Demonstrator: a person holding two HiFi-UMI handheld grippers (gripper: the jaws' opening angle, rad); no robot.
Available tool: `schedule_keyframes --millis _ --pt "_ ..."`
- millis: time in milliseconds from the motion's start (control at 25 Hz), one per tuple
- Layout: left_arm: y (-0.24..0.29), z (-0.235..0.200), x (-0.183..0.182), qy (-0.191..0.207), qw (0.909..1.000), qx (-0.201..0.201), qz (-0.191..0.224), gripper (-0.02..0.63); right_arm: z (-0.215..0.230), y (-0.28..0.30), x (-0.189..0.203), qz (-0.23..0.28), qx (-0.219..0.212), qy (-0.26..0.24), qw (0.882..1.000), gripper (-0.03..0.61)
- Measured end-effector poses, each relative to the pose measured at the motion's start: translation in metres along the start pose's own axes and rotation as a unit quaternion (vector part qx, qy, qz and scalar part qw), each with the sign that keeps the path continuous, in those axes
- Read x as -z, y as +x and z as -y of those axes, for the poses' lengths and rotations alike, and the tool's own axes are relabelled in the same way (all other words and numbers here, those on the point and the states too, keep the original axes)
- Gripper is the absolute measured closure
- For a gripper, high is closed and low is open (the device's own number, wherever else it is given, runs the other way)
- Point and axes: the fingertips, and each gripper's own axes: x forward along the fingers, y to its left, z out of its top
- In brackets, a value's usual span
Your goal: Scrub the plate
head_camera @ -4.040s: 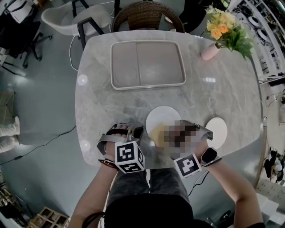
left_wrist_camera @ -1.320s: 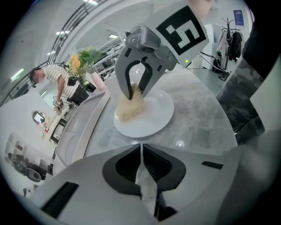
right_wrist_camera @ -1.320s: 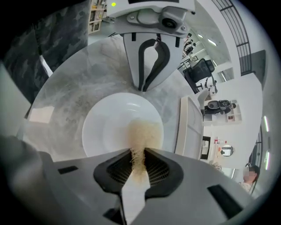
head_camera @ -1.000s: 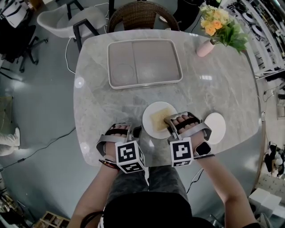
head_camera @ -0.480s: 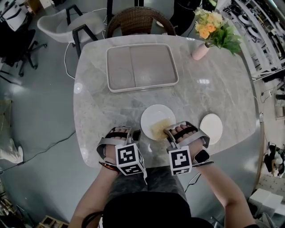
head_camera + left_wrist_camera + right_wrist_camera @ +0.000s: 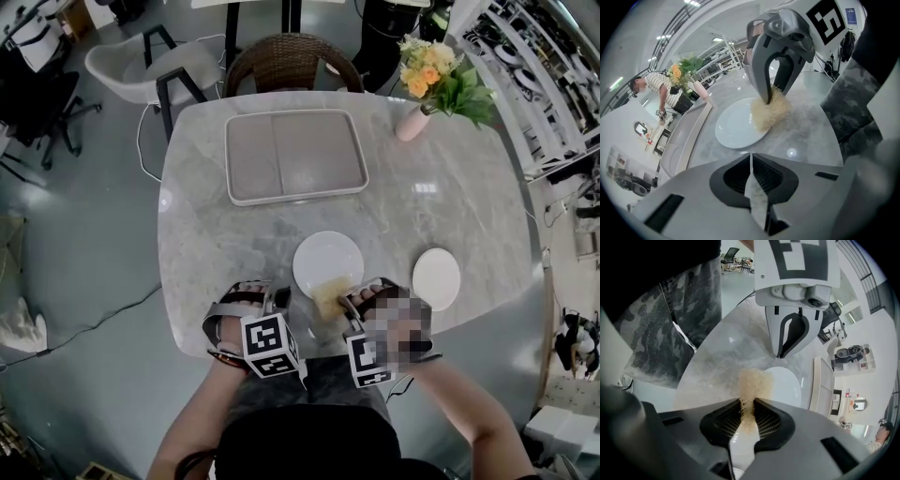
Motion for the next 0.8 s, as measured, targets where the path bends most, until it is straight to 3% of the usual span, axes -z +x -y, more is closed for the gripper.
schedule_keyframes --millis 480,560,680,800 --pt "-0.013 0.015 -0.004 -0.015 0.9996 -0.017 -0.017 0.588 -0.016 -0.019 -0.005 0.023 0.000 -0.002 1.000 0.509" --pt "-0.018 0.019 -0.005 -0.041 0.9988 -0.019 -0.018 0.588 -0.023 -0.026 -0.009 0.046 -0.010 0.012 0.999 0.509" --pt "-0.029 0.026 -0.010 -0.113 0.9933 -0.022 -0.004 0.588 -0.031 -0.040 -0.016 0.098 -0.025 0.063 0.993 0.509" --pt "-0.044 0.028 -0.025 -0.207 0.9769 -0.038 0.038 0.588 -0.038 -0.057 -0.015 0.156 -0.032 0.140 0.977 0.509"
